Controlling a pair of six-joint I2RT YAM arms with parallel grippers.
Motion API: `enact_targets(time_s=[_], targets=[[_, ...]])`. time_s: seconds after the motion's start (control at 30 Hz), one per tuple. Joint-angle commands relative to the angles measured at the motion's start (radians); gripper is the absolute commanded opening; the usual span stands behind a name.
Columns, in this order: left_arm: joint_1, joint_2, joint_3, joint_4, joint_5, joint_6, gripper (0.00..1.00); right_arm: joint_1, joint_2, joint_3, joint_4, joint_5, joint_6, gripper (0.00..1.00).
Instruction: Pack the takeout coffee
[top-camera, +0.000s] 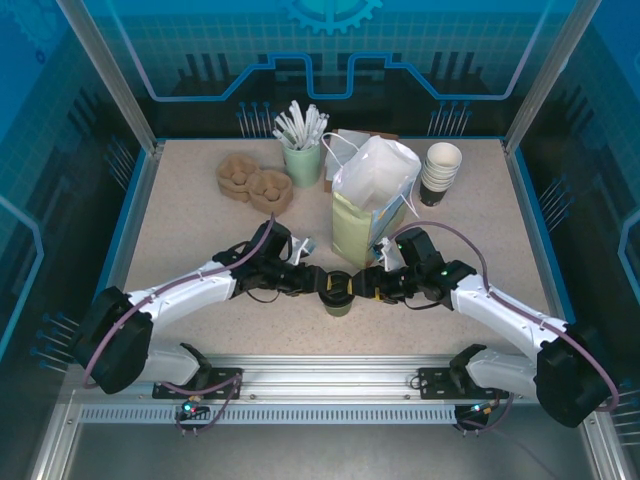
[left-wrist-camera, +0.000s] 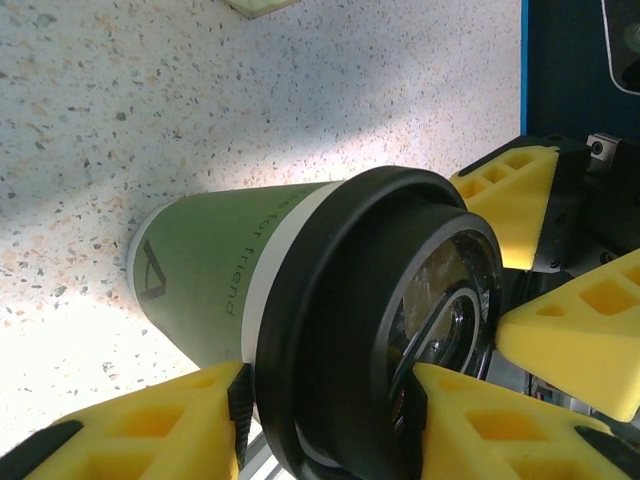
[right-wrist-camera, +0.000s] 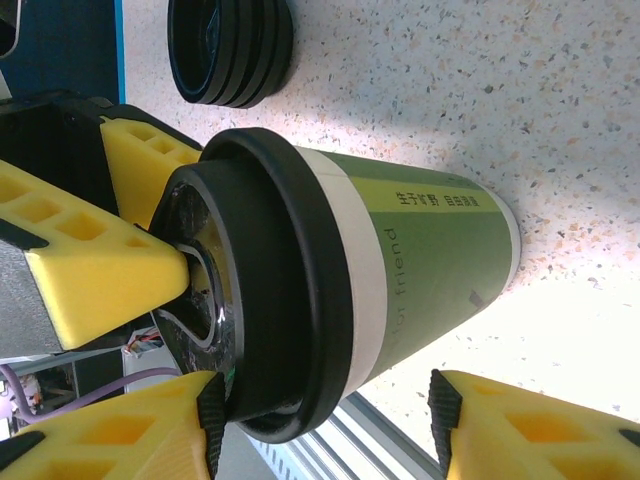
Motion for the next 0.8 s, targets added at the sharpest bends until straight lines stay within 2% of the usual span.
enact_targets(time_s=[0.0, 0.23, 0.5, 0.77], targets=[[-0.008, 0.008, -0.027, 0.018, 0.022, -0.009, 0.45, 0.015, 0.007, 0.016, -0.058, 0.044, -0.024, 0.57], [-0.009, 0.001, -0.040, 0.057, 0.041, -0.017, 0.54, 0.015, 0.006, 0.002, -0.074, 0.063, -0.025, 0.54], [-0.008, 0.020, -0.047, 0.074, 0.042, -0.025, 0.48, 0.015, 0.006, -0.005, -0.081, 0.071, -0.032, 0.54], [-0.009, 0.034, -0.042, 0.069, 0.042, -0.021, 0.47, 0.016, 0.021, 0.003, -0.105, 0.099, -0.029, 0.52]])
